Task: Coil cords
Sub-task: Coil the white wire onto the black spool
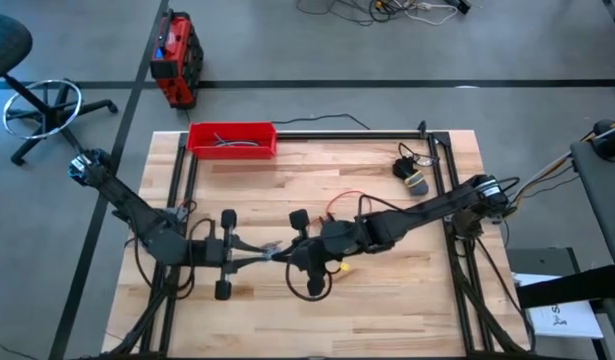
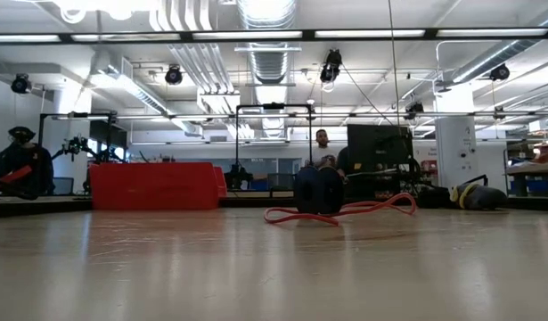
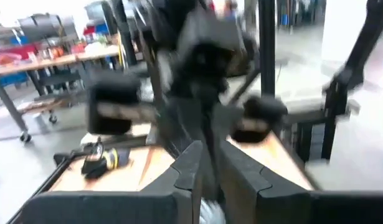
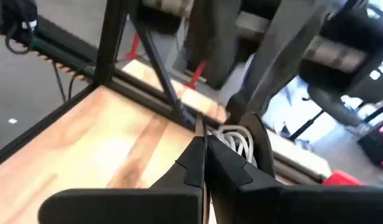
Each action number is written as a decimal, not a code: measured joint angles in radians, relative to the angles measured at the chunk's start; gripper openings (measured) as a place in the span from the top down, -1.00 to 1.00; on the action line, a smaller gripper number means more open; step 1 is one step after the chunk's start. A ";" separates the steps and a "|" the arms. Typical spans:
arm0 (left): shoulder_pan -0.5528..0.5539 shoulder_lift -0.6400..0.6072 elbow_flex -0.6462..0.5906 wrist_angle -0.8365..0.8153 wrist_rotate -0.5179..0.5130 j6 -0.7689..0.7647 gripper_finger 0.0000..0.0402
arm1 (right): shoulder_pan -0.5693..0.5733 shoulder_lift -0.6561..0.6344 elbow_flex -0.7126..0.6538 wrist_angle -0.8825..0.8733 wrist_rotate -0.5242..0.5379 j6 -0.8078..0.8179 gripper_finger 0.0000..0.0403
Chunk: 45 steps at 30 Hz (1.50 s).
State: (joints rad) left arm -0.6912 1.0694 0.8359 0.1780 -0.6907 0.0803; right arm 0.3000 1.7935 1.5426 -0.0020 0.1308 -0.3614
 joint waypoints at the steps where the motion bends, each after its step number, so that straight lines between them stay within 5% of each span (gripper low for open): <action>1: 0.000 0.007 0.017 -0.049 0.000 -0.007 0.77 | -0.001 0.000 0.011 -0.026 0.013 -0.012 0.99; 16: -0.002 0.026 0.071 -0.196 -0.049 -0.006 0.74 | 0.023 -0.003 0.039 -0.138 0.160 -0.135 1.00; 23: -0.002 0.026 0.071 -0.227 -0.190 0.007 0.74 | 0.036 -0.003 0.039 -0.119 0.166 -0.179 1.00; 45: -0.092 -0.007 0.069 -0.466 -0.309 -0.013 0.74 | 0.042 -0.005 0.040 -0.089 0.186 -0.173 1.00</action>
State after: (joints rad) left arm -0.7835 1.0624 0.9052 -0.2883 -1.0001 0.0671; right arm 0.3421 1.7885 1.5822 -0.0914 0.3165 -0.5346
